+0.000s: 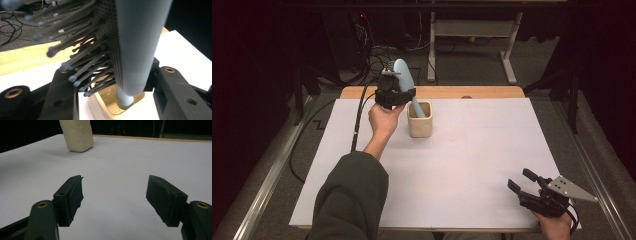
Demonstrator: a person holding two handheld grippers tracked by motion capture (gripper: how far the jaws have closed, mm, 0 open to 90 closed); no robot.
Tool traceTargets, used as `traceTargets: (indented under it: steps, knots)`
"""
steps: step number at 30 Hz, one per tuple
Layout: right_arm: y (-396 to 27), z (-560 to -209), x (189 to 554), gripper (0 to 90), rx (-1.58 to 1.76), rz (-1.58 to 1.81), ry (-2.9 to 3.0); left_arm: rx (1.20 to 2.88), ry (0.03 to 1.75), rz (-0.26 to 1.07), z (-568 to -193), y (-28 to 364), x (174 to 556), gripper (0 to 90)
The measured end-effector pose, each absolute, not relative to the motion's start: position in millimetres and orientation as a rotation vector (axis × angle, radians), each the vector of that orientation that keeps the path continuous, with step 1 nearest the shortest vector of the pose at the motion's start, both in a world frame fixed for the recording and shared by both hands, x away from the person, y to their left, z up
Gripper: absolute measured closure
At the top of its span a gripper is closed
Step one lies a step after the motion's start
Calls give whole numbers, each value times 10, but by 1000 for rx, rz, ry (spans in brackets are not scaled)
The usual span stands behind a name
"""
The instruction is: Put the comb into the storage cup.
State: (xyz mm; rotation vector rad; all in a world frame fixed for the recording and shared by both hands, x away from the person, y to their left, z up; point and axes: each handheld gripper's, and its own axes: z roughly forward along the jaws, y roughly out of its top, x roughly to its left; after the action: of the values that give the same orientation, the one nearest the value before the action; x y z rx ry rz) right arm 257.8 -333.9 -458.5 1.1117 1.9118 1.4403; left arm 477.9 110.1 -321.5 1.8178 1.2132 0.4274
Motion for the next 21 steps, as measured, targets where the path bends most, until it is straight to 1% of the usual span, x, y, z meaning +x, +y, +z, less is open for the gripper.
traceTargets:
  steps: [11, 15, 18, 21]
  knots:
    - [-3341, -4584, 2574, 302, 1115, 1440, 1910, 1830, 1217, 427, -3262, 1092, 4771, 543]
    - [-3339, -4584, 2572, 302, 1115, 1439, 1906, 1810, 1230, 414, -3270, 1083, 4779, 543]
    - [-3337, -4583, 2565, 302, 1111, 1440, 1906, 1835, 1215, 447, -3281, 1047, 4755, 543]
    - [-3338, -4583, 2567, 302, 1114, 1440, 1905, 1821, 1218, 441, -3308, 1056, 4746, 544]
